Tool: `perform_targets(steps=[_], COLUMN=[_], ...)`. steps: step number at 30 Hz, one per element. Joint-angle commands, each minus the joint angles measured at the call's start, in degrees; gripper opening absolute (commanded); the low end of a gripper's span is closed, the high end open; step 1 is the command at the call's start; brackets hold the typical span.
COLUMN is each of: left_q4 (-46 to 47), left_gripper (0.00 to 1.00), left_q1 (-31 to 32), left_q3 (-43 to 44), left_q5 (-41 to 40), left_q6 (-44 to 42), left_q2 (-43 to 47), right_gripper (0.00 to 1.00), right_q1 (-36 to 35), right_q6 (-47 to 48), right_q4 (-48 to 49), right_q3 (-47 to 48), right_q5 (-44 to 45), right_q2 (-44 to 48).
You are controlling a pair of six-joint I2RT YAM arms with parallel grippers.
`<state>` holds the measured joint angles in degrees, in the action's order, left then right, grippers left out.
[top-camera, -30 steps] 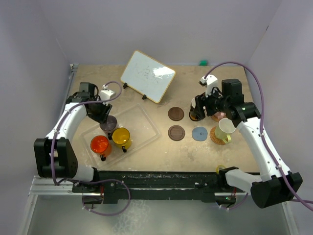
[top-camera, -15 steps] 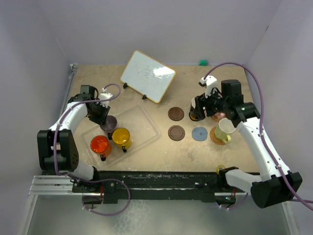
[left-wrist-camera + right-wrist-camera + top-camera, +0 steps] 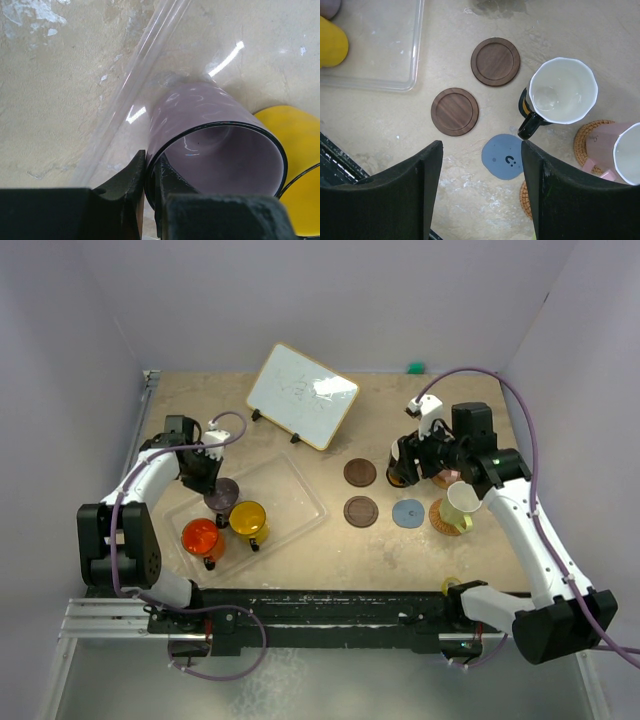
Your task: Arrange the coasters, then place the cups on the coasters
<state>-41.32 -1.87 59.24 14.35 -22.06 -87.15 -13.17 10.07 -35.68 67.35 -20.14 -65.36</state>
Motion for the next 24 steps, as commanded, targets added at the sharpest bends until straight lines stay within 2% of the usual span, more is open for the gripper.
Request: perform_targets(steps=[1, 9, 16, 24], left_q4=[-0.16, -1.29, -1.66, -1.67], left_gripper=[0.03, 0.03, 0.03, 0.03], left_q1=[-0.42, -0.42, -0.33, 2.27], left_q3=[2.12, 6.96, 12.17, 21.20], left_q5=[0.41, -0.87, -0.79, -0.37], left_q6=[0.33, 2.84, 6.58, 13.56], left_q2=[1.63, 4.92, 8.19, 8.54], right_gripper=[0.66, 0.65, 0.65, 0.65], right_q1=[-0.10, -1.86, -8.22, -11.12], right_q6=[0.58, -0.41, -1.64, -9.45], right_q4=[1.58, 2.35, 4.84, 12.87], right_q3=[0.56, 2.93, 6.47, 12.67], right_q5=[-1.65, -1.34, 2.06, -2.49], right_q2=[-0.38, -1.09, -3.50, -9.29])
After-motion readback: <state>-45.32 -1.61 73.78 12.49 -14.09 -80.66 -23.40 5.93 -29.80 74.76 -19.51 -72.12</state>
